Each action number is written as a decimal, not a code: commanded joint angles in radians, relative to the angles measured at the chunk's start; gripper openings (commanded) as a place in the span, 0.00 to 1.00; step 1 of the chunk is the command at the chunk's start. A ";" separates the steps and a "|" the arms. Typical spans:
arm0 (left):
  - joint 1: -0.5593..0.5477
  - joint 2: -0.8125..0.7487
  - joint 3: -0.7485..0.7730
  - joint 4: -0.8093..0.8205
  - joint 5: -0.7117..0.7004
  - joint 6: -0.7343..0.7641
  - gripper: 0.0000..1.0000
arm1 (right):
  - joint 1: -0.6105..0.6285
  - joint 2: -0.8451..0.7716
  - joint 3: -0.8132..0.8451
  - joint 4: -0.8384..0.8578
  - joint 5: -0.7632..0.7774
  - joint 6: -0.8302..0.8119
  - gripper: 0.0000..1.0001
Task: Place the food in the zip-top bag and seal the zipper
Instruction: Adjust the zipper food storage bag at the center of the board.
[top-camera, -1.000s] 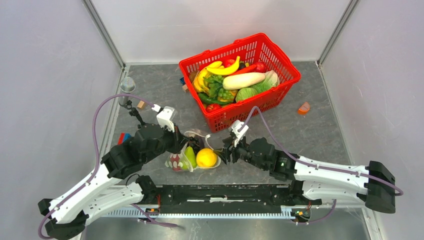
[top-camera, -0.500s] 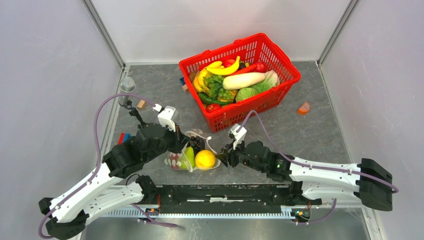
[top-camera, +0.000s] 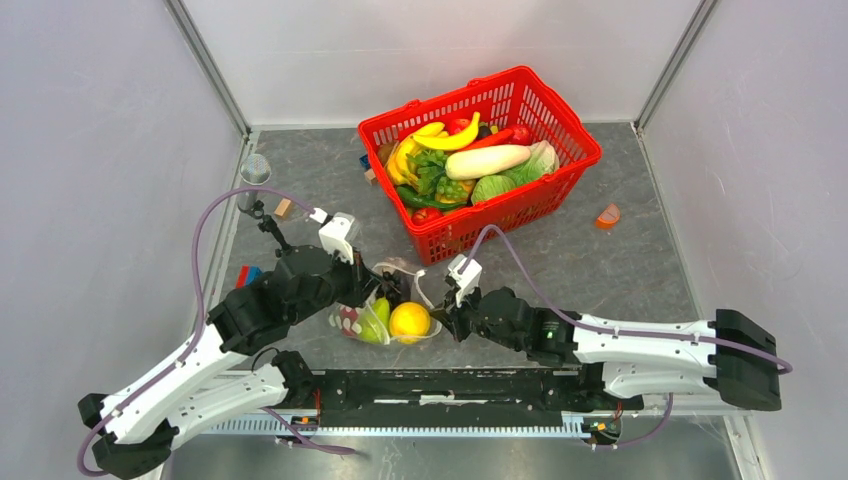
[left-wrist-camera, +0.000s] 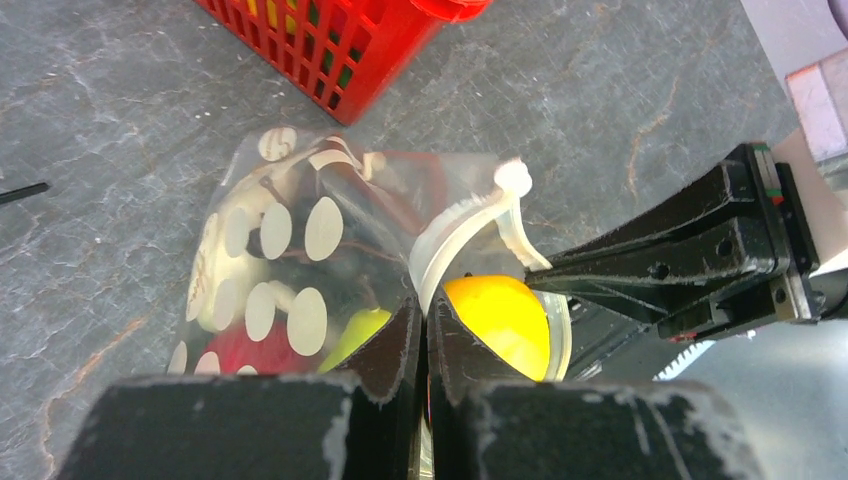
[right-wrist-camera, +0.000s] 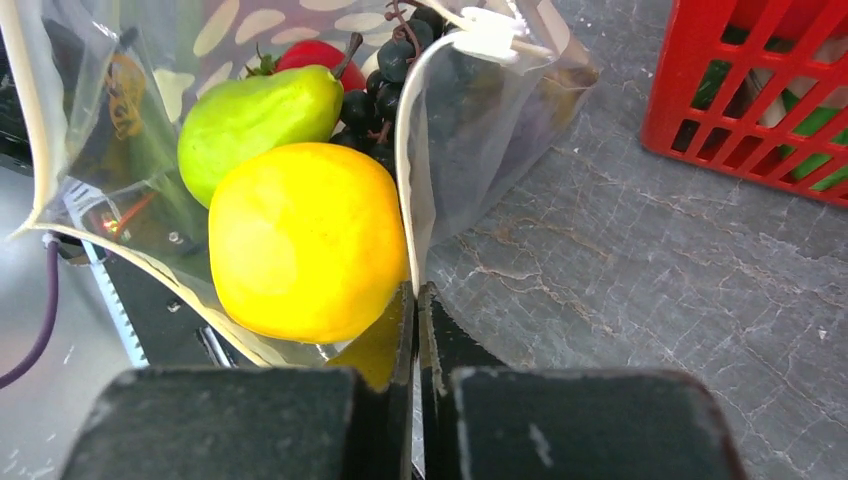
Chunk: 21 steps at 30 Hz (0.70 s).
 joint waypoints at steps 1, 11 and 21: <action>0.004 0.002 0.024 0.060 0.097 0.049 0.07 | 0.003 -0.094 0.026 0.058 0.032 -0.010 0.00; 0.004 0.104 0.301 -0.164 0.420 0.211 0.09 | 0.003 -0.382 -0.009 0.126 -0.095 -0.039 0.00; 0.002 0.309 0.301 -0.263 0.387 0.230 0.08 | 0.003 -0.212 0.237 -0.278 0.082 -0.042 0.00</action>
